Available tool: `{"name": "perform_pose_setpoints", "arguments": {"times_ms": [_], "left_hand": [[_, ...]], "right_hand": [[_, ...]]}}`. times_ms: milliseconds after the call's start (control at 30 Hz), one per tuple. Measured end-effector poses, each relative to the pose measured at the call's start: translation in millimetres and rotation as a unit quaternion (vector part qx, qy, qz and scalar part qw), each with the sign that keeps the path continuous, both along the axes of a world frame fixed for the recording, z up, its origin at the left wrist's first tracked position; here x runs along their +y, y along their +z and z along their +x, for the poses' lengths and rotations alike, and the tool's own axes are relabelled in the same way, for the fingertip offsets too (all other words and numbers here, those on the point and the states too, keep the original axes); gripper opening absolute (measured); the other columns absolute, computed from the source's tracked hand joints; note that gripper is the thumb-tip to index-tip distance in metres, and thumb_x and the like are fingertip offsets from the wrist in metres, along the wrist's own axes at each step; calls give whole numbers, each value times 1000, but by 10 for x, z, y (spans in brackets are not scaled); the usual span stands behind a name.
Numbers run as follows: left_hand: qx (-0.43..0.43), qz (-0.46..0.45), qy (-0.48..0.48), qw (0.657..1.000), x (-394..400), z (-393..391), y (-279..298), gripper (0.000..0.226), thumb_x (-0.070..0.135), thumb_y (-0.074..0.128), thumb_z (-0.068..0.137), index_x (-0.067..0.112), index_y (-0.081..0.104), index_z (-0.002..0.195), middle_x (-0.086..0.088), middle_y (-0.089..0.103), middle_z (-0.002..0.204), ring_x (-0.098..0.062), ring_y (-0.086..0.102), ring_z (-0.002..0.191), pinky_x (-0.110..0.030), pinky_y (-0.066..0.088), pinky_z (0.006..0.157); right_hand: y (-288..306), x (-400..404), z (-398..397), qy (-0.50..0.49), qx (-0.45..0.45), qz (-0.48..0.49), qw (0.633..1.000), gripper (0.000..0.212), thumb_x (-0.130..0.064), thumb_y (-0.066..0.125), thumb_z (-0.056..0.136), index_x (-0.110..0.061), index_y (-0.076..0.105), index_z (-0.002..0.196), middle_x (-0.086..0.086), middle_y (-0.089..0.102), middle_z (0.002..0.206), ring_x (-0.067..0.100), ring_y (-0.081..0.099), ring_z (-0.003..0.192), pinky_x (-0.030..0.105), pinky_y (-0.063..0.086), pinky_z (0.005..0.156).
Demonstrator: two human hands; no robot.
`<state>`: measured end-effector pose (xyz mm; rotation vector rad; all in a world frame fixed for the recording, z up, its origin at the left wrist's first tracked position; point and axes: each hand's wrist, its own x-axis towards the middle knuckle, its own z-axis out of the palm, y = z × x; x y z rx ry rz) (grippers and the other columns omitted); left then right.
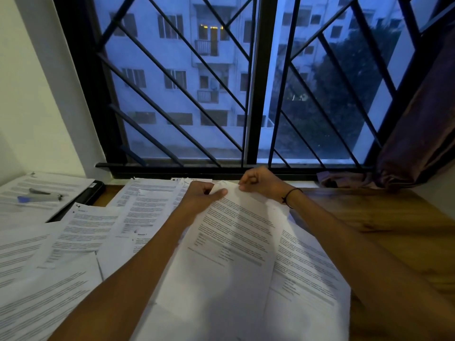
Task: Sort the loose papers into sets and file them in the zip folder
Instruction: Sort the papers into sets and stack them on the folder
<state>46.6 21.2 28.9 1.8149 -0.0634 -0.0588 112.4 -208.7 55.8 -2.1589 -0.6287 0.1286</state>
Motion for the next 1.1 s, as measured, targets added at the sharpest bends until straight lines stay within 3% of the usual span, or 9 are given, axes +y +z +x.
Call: {"name": "perform_pose_setpoints", "arguments": {"times_ms": [100, 267, 400, 567, 700, 800, 867, 967, 1100], "left_hand": [[3, -11, -8, 1000, -16, -16, -14, 21, 26, 74, 94, 9, 75, 105, -10, 79, 95, -27, 78, 88, -44, 64, 80], [11, -10, 5, 1000, 27, 35, -52, 21, 30, 67, 99, 13, 73, 109, -7, 79, 98, -26, 77, 91, -46, 63, 84], [5, -6, 14, 1000, 36, 38, -70, 21, 29, 63, 101, 12, 72, 111, -8, 79, 100, -26, 76, 93, -47, 62, 86], [8, -1, 38, 999, 26, 80, -109, 19, 31, 63, 101, 16, 72, 108, -5, 79, 99, -26, 75, 94, -49, 60, 89], [10, 7, 53, 999, 25, 99, -122, 20, 33, 63, 100, 18, 72, 108, -4, 77, 102, -26, 73, 99, -47, 58, 91], [18, 2, 64, 998, 68, 121, -132, 22, 36, 65, 99, 20, 73, 110, -3, 77, 104, -26, 72, 101, -50, 57, 95], [15, -2, 74, 997, 119, 137, -146, 24, 38, 66, 98, 21, 73, 112, -3, 77, 106, -26, 72, 102, -53, 56, 96], [3, 1, 84, 996, 184, 130, -134, 26, 38, 65, 98, 19, 73, 115, -4, 76, 108, -27, 71, 102, -51, 56, 95], [-3, -16, 97, 995, 255, 131, -97, 28, 36, 65, 98, 15, 72, 115, -6, 76, 106, -28, 72, 100, -43, 58, 85]], "right_hand": [[-18, -22, -19, -4, 1, 4, 1000, 11, -15, 74, 91, -7, 73, 99, 8, 75, 103, 15, 72, 96, 26, 58, 87], [-91, -276, -97, -79, 22, 38, 996, 34, -25, 82, 84, -13, 68, 113, -1, 72, 93, -3, 67, 80, 10, 46, 75], [-288, -657, -144, -97, 46, 43, 993, 57, -37, 87, 75, -22, 59, 122, 10, 67, 110, 23, 68, 102, 35, 57, 90], [-437, -990, -277, -6, 158, -32, 987, 80, -27, 92, 72, -27, 47, 139, 9, 70, 122, 26, 71, 109, 48, 60, 91], [-488, -1126, -256, 47, 203, -5, 978, 66, -6, 83, 82, -20, 54, 139, 48, 49, 116, 63, 54, 109, 52, 59, 90], [-423, -1179, -275, 30, 184, -42, 982, 44, 1, 77, 85, 1, 57, 125, 20, 69, 85, 39, 71, 88, 62, 55, 92], [-412, -1215, -264, 26, 176, -50, 983, 34, 3, 76, 86, 6, 60, 115, 13, 62, 75, 34, 66, 81, 59, 53, 92], [-352, -1227, -278, 41, 174, -53, 982, 23, 5, 72, 89, 2, 59, 108, 30, 70, 102, 39, 72, 98, 47, 60, 87], [-317, -1230, -252, 26, 171, -48, 984, 26, 14, 65, 89, -6, 61, 106, 22, 72, 100, 33, 71, 102, 36, 60, 83]]}}
